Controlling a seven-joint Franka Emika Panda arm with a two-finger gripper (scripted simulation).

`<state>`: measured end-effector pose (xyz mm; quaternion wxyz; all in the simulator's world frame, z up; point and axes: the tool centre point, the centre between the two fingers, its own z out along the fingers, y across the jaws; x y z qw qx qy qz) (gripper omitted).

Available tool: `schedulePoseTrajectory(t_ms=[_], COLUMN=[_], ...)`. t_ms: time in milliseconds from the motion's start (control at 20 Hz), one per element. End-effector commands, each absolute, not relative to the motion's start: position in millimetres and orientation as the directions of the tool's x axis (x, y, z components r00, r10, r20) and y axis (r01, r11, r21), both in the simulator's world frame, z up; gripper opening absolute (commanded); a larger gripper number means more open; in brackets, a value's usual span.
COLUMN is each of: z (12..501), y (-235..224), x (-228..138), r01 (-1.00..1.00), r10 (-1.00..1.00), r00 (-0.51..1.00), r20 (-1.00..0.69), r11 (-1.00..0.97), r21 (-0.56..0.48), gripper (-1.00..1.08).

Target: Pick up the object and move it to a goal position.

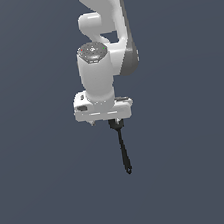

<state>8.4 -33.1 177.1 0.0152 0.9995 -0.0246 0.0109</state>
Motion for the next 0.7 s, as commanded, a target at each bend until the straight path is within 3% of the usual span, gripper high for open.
schedulePoseTrajectory(t_ms=[0,650], z=[177.1,186.5], y=[-33.1,-28.9], x=[8.4,17.3], r01=[-0.049,0.008], r10=[-0.049,0.010], r00=[0.999,0.999], r20=[0.022,0.038], r11=[-0.998,-0.998], r21=[0.030,0.055], gripper=[1.00,1.00])
